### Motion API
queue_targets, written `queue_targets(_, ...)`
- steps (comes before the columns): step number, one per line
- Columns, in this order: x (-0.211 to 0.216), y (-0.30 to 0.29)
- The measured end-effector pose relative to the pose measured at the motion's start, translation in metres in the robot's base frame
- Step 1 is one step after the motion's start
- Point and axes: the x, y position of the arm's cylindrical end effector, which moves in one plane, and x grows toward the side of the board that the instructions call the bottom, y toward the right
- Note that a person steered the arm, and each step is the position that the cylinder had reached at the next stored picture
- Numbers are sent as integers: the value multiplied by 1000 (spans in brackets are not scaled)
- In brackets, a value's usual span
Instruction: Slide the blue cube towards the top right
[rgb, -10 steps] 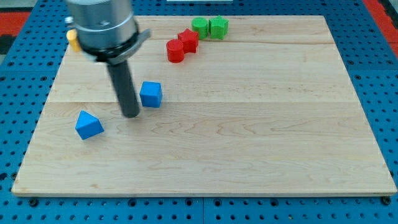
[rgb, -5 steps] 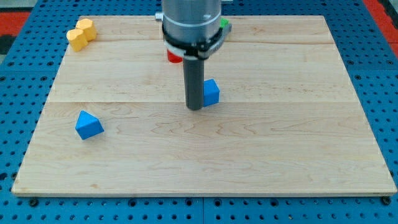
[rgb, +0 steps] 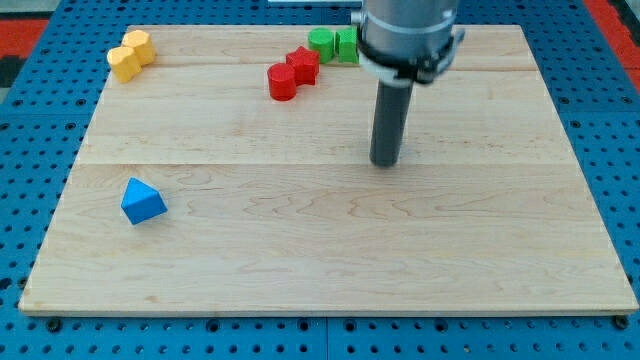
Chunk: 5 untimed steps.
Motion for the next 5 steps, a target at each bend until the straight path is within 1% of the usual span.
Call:
queue_targets(1, -65, 4)
queue_targets(2, -95, 16)
queue_targets(3, -137, 40)
queue_targets(4, -159, 70)
queue_targets(5, -48, 63)
